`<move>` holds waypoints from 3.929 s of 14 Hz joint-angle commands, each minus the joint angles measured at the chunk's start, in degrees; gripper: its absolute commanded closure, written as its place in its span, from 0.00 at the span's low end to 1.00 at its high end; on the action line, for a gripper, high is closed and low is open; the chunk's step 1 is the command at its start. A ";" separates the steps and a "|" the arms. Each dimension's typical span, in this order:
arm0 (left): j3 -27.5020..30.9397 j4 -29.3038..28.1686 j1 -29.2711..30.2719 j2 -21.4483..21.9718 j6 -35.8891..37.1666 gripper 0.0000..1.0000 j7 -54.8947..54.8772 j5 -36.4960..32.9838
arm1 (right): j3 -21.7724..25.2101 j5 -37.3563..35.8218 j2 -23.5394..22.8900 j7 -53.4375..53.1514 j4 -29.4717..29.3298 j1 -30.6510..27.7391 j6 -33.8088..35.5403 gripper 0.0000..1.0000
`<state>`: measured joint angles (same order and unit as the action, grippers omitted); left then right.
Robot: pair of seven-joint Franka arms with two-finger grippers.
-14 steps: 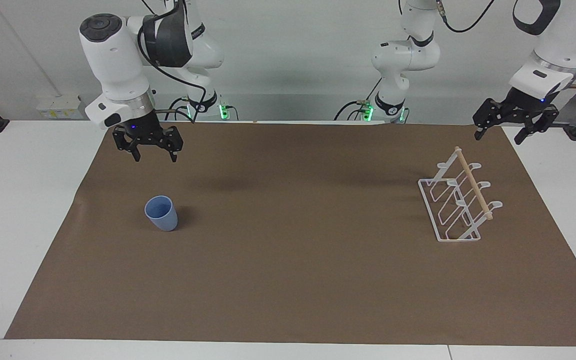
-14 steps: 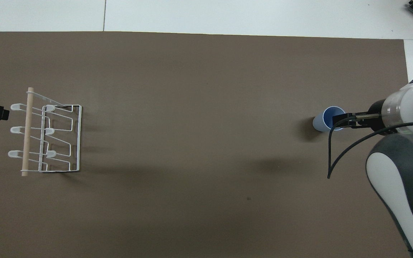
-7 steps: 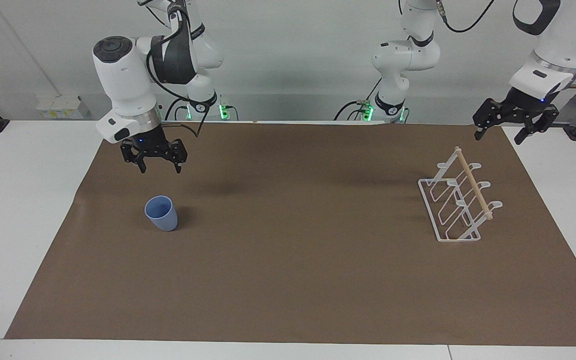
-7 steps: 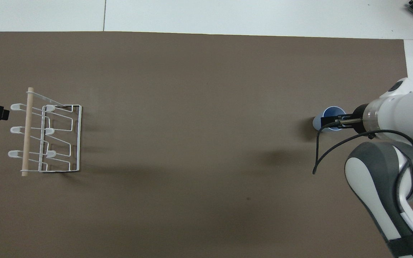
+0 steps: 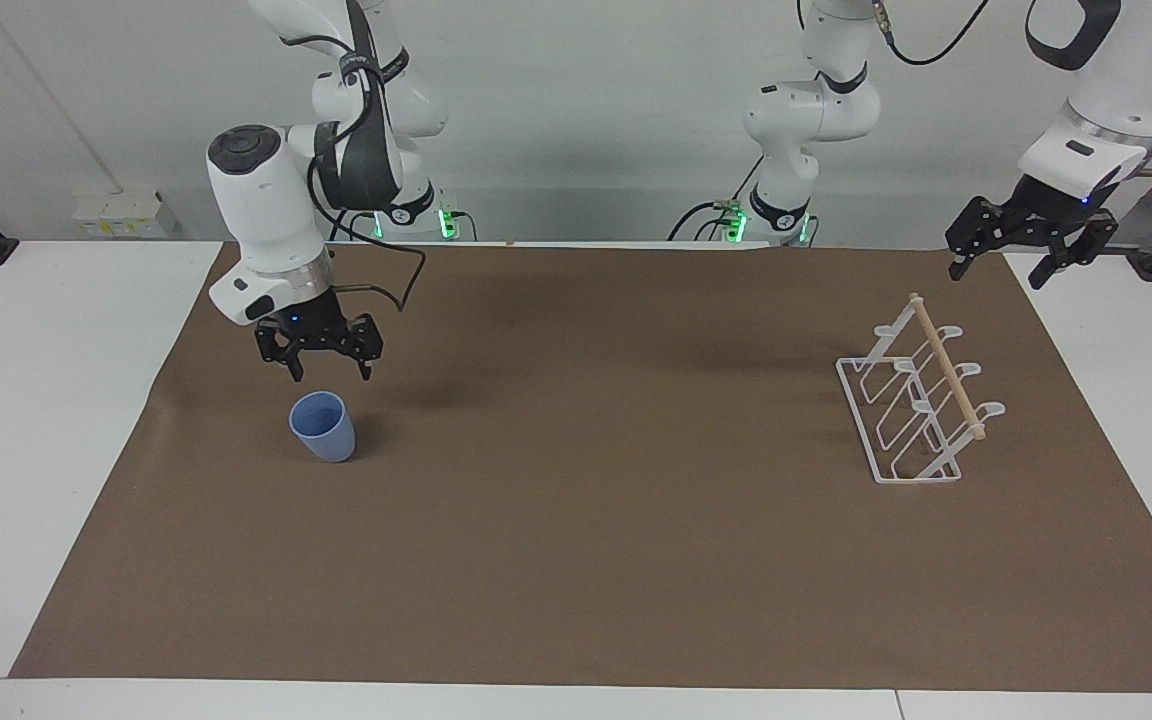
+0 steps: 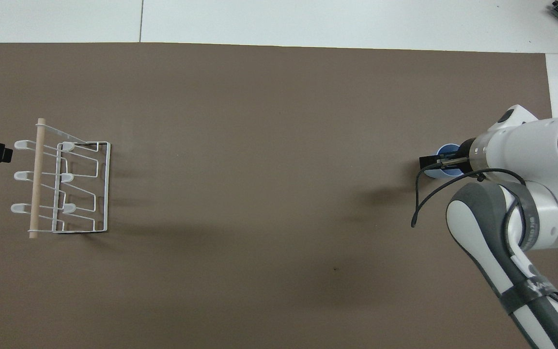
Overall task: Hang cup on cup holder
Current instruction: 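Move the right gripper to the light blue cup's rim, then close the right gripper on the cup rim, then lift the blue cup with the right gripper and tip it sideways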
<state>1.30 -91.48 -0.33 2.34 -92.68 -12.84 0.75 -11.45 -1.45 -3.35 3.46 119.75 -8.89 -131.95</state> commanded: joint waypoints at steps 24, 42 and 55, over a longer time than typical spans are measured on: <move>0.01 -1.24 -0.11 1.35 2.07 0.00 0.54 -0.48 | 0.11 0.92 -3.68 5.33 4.09 -1.31 -6.74 0.62; 0.01 -1.24 -0.11 1.35 2.59 0.00 0.45 -0.48 | 0.03 0.84 -3.50 7.44 -0.12 -1.84 1.15 1.00; 0.10 -1.24 -0.11 1.35 2.60 0.00 0.53 -0.48 | 0.03 0.31 0.62 14.21 -14.09 -4.03 26.02 1.00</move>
<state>1.32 -91.49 -0.33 2.42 -90.45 -12.82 0.75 -10.98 -1.47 -3.51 16.08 108.11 -12.36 -109.67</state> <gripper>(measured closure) 0.000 0.952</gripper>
